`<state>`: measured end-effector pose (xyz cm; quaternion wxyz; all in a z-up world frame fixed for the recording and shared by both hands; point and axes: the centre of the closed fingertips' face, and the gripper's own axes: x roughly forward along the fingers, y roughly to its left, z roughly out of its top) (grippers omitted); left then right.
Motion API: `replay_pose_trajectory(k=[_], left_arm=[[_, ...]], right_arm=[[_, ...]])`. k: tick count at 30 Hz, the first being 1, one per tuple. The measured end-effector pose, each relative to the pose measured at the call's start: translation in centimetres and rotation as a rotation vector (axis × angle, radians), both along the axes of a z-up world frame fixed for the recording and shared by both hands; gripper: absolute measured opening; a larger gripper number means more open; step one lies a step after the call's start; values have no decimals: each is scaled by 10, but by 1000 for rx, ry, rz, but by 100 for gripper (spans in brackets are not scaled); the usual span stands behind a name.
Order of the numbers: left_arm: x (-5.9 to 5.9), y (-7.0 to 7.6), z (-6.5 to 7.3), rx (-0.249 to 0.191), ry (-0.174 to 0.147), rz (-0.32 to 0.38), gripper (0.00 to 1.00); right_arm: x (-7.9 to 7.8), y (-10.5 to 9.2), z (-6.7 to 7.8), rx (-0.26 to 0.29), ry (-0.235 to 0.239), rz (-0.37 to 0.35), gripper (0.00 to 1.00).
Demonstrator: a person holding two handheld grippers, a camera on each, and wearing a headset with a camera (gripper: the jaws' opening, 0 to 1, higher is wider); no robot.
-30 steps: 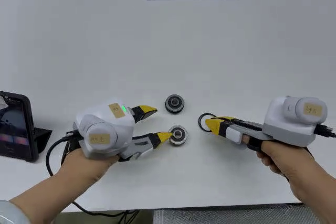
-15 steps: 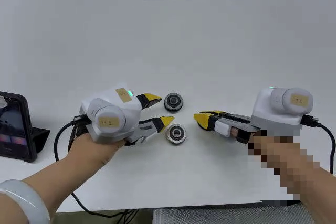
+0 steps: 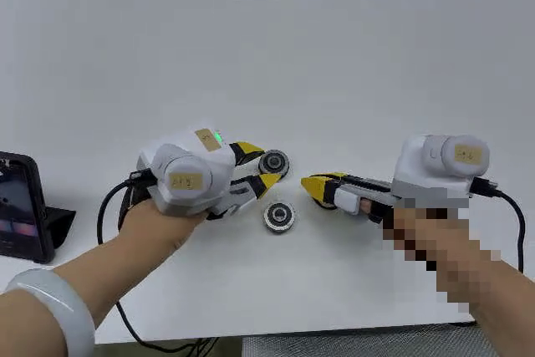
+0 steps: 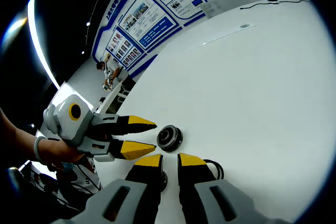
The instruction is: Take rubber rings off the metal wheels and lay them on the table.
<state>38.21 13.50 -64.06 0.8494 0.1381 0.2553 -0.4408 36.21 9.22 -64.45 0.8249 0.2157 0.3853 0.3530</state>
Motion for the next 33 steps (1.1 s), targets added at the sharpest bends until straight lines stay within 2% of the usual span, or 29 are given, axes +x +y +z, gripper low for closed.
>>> replay_pose_trajectory(k=[11, 18, 33], left_arm=[[9, -2, -9, 25, 29, 9, 20], [8, -4, -12, 34, 38, -1, 18], [8, -5, -12, 9, 49, 3, 14]], right_arm=[[3, 1, -1, 7, 5, -2, 13], [5, 1, -2, 8, 7, -5, 13], [21, 9, -6, 59, 40, -31, 13]])
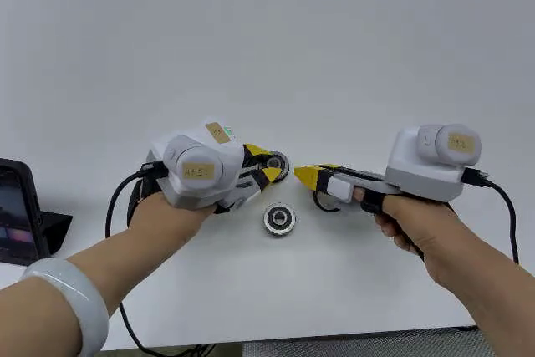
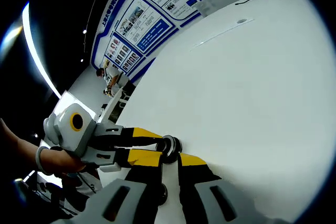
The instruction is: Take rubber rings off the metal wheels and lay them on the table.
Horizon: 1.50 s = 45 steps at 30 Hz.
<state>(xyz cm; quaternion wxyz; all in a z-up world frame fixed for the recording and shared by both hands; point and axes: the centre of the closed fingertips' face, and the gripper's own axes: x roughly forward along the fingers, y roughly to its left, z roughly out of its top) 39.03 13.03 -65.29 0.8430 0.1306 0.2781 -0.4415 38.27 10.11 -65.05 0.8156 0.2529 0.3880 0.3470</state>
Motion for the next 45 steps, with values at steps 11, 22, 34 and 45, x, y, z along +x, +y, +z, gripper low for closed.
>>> replay_pose_trajectory(k=[11, 22, 34, 45], left_arm=[[0, 1, 0, -13, -2, 3, 14], [0, 0, 0, -25, 0, 12, 13], [0, 1, 0, -31, 1, 17, 13], [0, 1, 0, -36, 2, 17, 13]], right_arm=[[11, 7, -4, 14, 11, 10, 14], [16, 13, -9, 31, 40, 31, 15], [13, 23, -10, 63, 71, 47, 16], [9, 23, -4, 69, 67, 51, 15]])
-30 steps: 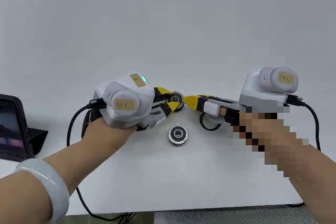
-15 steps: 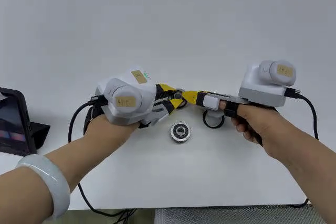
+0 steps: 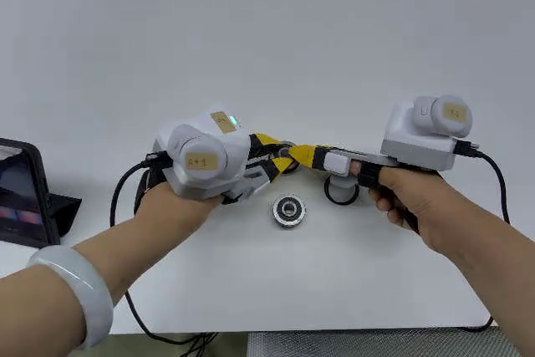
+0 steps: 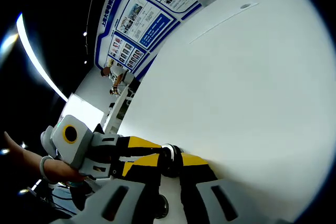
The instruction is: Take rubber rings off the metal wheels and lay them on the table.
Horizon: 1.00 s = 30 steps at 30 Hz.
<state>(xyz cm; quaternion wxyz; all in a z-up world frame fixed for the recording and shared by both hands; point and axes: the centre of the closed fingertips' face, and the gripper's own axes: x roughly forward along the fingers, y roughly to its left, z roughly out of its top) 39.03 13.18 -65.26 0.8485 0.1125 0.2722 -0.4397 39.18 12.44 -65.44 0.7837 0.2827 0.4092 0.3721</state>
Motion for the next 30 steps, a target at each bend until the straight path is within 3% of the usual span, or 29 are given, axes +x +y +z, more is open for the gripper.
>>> replay_pose_trajectory(k=[17, 21, 30], left_arm=[[0, 0, -1, 0, 2, 0, 13], [0, 0, -1, -1, 2, 0, 13], [0, 0, 0, -3, 2, 2, 13]], right_arm=[[-6, -4, 4, 4, -5, 24, 12], [-5, -4, 0, -14, -11, 24, 18], [2, 1, -2, -5, -15, 19, 21]])
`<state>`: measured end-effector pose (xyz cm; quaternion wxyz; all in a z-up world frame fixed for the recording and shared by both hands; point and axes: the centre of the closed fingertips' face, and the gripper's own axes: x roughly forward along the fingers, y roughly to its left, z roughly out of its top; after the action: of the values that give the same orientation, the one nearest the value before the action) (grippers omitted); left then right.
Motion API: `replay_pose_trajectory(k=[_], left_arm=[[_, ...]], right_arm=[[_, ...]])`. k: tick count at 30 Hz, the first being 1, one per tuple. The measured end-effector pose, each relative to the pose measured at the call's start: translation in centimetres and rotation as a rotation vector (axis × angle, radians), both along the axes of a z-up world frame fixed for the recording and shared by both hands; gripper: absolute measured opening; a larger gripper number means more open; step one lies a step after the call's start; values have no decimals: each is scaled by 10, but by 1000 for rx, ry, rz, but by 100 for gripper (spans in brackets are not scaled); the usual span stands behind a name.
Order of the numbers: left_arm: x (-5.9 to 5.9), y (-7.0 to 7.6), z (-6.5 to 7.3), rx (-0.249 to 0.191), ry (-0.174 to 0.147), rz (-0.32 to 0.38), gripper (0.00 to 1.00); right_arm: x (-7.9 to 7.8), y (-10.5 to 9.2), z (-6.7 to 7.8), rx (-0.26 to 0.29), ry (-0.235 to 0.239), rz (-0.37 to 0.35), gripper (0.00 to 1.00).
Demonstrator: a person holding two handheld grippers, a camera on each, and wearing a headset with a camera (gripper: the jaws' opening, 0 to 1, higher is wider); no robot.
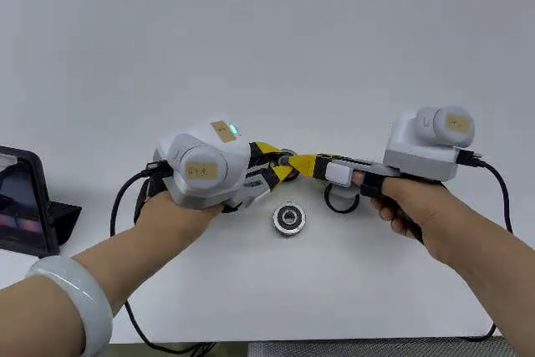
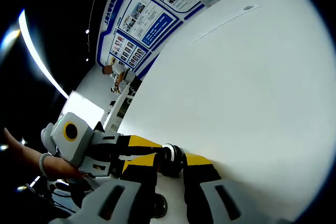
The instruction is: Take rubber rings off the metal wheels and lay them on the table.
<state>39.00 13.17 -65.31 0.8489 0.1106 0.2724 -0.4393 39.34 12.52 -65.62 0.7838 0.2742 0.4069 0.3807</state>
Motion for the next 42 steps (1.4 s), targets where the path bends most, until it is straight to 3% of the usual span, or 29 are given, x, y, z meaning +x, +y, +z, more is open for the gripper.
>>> replay_pose_trajectory(k=[10, 24, 42], left_arm=[[0, 0, 1, -3, -2, 0, 13], [-1, 0, 0, -4, -2, 0, 13], [-1, 0, 0, -5, -2, 2, 13]], right_arm=[[-2, 1, 4, 11, -5, 17, 21], [-9, -1, 3, 25, 34, 36, 20], [-8, -7, 1, -6, 25, 18, 7]])
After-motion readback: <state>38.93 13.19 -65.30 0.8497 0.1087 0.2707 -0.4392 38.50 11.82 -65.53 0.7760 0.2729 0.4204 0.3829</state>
